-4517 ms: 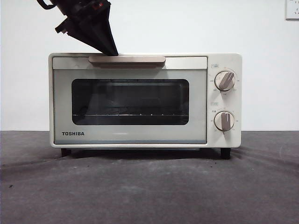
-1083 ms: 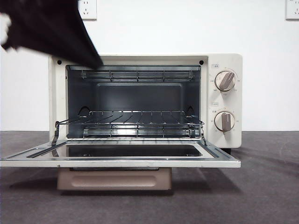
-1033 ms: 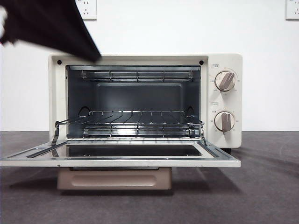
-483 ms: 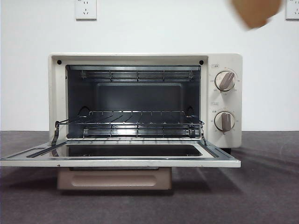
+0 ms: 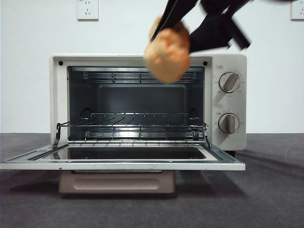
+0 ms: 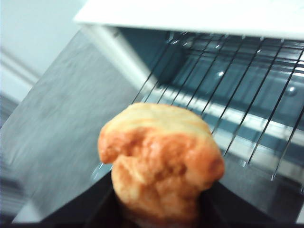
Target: The left arm flap open the oven, the right arm pick bread and place it into oven, the left arm flap close the oven
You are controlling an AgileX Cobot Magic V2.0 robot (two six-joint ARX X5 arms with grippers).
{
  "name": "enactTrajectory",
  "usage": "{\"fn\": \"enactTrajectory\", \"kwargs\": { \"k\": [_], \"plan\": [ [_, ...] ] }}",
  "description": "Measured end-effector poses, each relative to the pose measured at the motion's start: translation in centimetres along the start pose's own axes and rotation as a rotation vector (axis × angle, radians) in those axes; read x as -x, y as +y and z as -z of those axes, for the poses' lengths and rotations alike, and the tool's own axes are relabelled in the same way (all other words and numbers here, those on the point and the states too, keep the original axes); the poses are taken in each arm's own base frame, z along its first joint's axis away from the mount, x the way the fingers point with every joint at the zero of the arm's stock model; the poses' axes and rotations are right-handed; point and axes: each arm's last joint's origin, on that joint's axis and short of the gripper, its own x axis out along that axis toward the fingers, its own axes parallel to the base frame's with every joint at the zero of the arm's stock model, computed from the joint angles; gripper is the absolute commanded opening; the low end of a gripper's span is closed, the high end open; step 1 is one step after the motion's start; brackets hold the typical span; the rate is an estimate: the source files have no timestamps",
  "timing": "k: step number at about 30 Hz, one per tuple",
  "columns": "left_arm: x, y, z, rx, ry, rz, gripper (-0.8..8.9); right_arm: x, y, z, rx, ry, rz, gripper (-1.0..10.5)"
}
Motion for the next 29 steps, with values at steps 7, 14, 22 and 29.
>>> {"fn": "enactTrajectory", "kwargs": {
  "k": [7,14,22,29],
  "plan": [
    [1.1,0.3,0.4,0.002,-0.012,-0.005,0.16,-3.6,-1.7,0.3,-0.1,-0.049,0.122,1.7],
    [1.1,0.3,0.5,0.001,-0.008,-0.006,0.16,-5.3,-2.6,0.3,-0.125,-0.126,0.221,1.7],
    [1.1,0.3,0.5,0.001,-0.008,-0.006,0.16,-6.2,-3.8,-0.2,-0.146,-0.14,0.273,1.7],
    [1.1,0.4,0.4,0.001,-0.015,-0.027,0.16,-5.8,-4.8,-1.2,-0.163,-0.189,0.303,1.7]
  ]
}}
